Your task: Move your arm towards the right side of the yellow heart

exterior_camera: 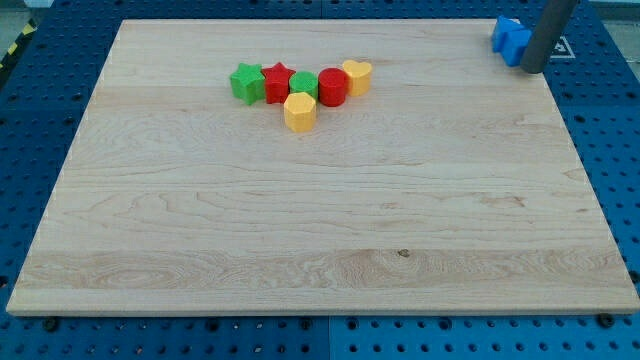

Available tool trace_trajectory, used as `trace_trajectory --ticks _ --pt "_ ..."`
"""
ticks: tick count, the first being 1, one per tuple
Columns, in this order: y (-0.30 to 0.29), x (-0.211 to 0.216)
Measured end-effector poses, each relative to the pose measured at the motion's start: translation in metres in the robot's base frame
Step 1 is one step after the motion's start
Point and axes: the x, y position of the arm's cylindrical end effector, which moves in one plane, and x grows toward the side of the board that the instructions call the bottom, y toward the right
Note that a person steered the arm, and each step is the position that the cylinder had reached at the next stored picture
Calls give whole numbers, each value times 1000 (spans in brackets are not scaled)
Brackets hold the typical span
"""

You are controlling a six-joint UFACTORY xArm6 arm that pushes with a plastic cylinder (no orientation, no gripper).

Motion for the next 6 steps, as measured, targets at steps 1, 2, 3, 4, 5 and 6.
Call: trace_trajectory --ticks 1,2,3,4,5,6 --pt "0 1" --pt "-1 27" --pt "-18 57" --pt "-58 84" --pt "-112 106" --pt "-134 78"
